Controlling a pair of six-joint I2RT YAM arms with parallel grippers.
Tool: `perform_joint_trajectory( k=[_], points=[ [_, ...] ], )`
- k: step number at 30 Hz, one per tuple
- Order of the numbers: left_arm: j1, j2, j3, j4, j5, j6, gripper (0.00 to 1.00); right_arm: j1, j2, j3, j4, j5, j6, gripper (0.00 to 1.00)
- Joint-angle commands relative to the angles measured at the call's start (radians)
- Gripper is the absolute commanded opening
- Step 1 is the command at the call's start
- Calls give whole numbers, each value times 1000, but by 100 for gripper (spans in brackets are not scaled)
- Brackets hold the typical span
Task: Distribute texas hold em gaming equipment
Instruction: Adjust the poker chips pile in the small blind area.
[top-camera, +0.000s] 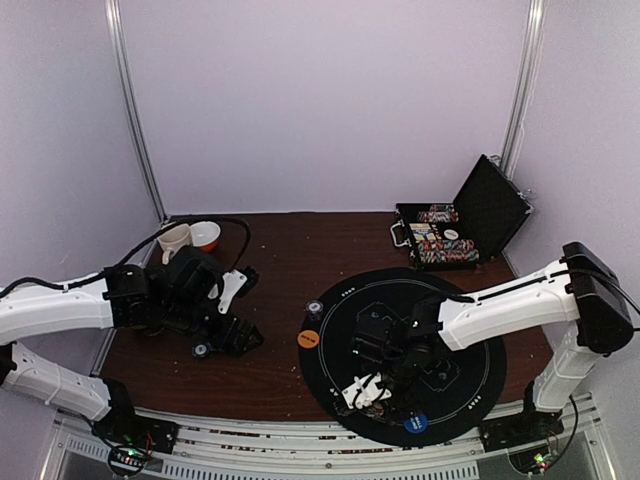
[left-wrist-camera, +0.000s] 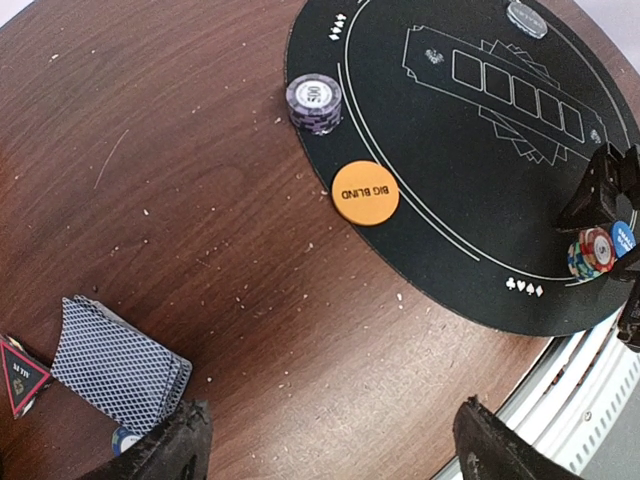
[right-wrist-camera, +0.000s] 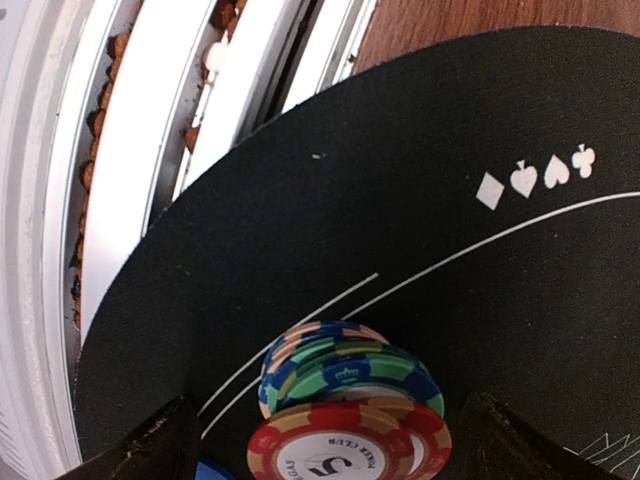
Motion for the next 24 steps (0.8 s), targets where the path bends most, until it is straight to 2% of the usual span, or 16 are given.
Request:
perform_joint_trajectory(
  k=[1, 5, 15, 21, 24],
  points=[
    [5, 12, -5, 43, 8, 24, 87, -8, 32, 26, -28, -11, -7, 90],
    [5, 21, -2, 45, 8, 27, 87, -7, 53, 41, -23, -12, 5, 82],
    [5, 26, -11, 50, 8, 26, 87, 3, 72, 59, -18, -28, 3, 71],
    [5, 25, -17, 53, 4, 31, 87, 13, 79, 60, -26, -33, 2, 58],
    [5, 28, -19, 53, 4, 32, 87, 19, 81, 62, -36, -18, 4, 48]
  ],
)
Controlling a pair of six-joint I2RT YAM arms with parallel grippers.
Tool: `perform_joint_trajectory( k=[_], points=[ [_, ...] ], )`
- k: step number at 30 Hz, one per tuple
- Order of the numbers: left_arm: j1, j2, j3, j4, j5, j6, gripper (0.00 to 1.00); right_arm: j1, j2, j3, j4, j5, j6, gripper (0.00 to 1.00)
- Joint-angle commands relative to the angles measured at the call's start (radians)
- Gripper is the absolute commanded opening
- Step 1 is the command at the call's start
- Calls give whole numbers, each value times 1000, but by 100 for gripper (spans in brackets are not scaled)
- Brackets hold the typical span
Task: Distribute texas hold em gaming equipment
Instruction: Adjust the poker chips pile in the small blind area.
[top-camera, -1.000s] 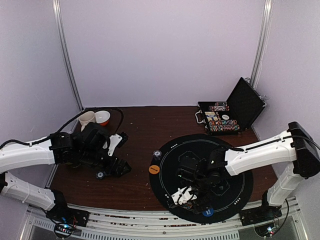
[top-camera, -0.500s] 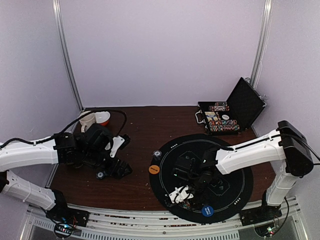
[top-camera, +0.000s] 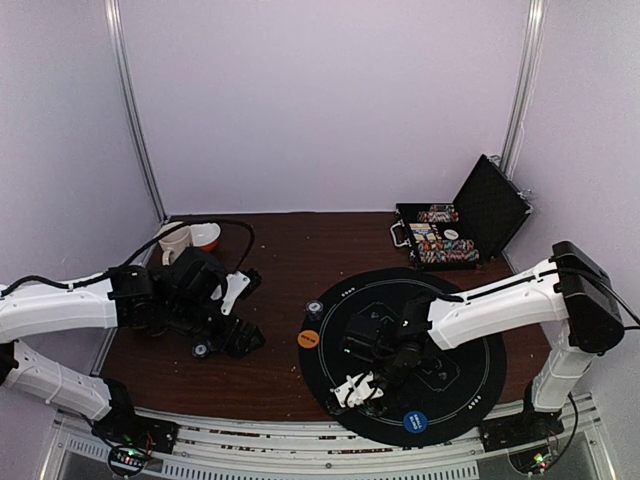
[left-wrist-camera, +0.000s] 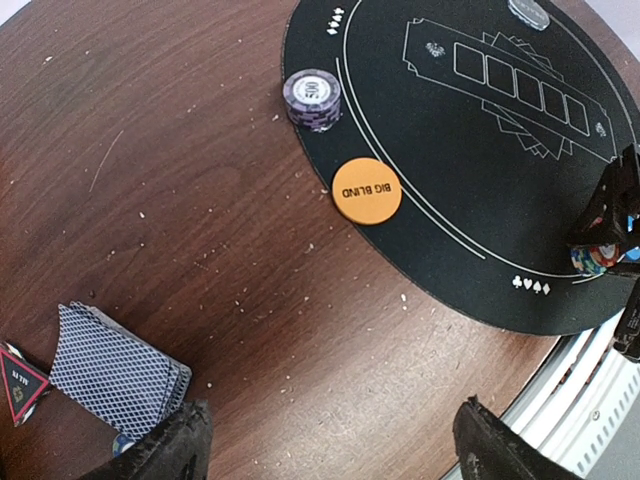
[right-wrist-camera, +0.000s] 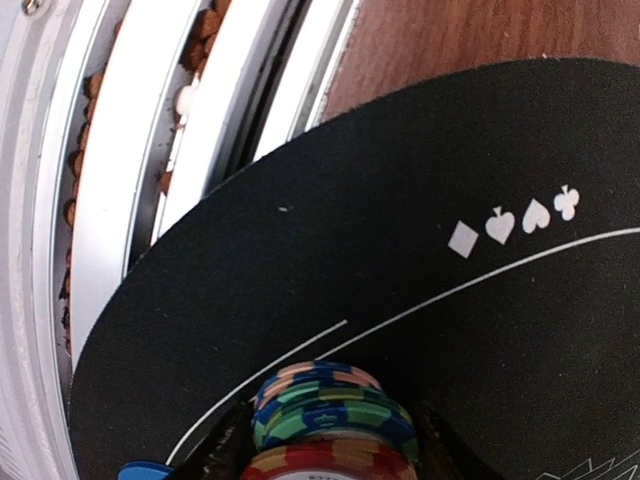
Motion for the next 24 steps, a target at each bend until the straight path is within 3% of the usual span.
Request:
perform_joint_trajectory(
  k=[1, 5, 9, 11, 17, 21, 24],
  points=[
    [4, 3, -18, 41, 5, 15, 87, 14, 19, 13, -43, -6, 2, 46],
    [5, 3, -22, 46, 5, 16, 87, 16, 18, 13, -62, 6, -2, 39],
    [5, 3, -24, 47, 6, 16, 87, 17, 14, 10, -71, 22, -1, 39],
    [5, 2, -24, 47, 6, 16, 87, 18, 18, 13, -74, 29, 4, 48],
    [4, -1, -25, 47, 5, 16, 87, 42, 26, 51, -84, 24, 65, 98],
    [5, -7, -31, 47, 4, 17, 87, 69, -23, 91, -29, 16, 228, 100],
    [5, -9, -38, 51, 4, 18, 87, 71, -107, 76, 65, 92, 383, 100]
  ],
)
